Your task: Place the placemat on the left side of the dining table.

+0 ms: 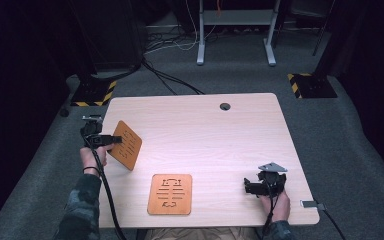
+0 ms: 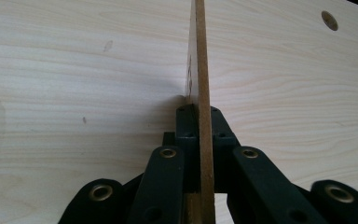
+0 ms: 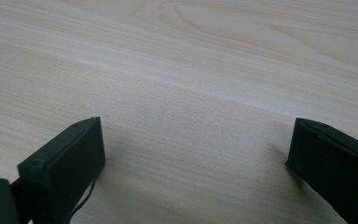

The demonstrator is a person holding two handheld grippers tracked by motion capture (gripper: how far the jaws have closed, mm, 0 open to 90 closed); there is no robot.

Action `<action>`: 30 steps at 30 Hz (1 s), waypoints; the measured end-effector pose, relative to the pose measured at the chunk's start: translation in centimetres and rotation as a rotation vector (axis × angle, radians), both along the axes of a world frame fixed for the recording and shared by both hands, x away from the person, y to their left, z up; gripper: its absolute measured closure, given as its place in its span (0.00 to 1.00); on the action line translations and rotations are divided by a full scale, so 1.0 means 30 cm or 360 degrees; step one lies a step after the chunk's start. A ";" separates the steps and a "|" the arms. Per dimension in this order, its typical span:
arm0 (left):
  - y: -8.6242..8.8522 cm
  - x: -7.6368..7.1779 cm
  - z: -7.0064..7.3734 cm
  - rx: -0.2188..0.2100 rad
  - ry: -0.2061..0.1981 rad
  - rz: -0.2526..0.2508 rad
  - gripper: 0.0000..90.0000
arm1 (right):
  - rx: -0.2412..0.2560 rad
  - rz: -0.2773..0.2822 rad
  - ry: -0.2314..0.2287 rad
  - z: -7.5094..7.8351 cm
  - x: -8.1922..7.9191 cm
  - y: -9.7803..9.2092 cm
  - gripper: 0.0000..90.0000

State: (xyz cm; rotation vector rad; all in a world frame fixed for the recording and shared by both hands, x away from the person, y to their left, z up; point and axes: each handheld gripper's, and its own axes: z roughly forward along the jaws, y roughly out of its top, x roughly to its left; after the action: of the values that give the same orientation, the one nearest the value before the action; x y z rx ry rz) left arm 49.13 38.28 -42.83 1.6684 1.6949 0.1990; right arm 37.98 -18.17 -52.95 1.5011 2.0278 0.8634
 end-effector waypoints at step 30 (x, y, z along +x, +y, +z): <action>0.034 0.008 -0.033 0.0387 0.0100 0.0053 0.66 | 0.0003 -0.0002 0.0002 0.000 -0.001 0.001 0.03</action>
State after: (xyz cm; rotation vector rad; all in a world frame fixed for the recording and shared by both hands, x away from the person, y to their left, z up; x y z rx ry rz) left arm 49.37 39.29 -43.83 1.8397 1.8045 0.3853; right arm 37.95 -18.15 -52.94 1.5041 2.0273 0.8646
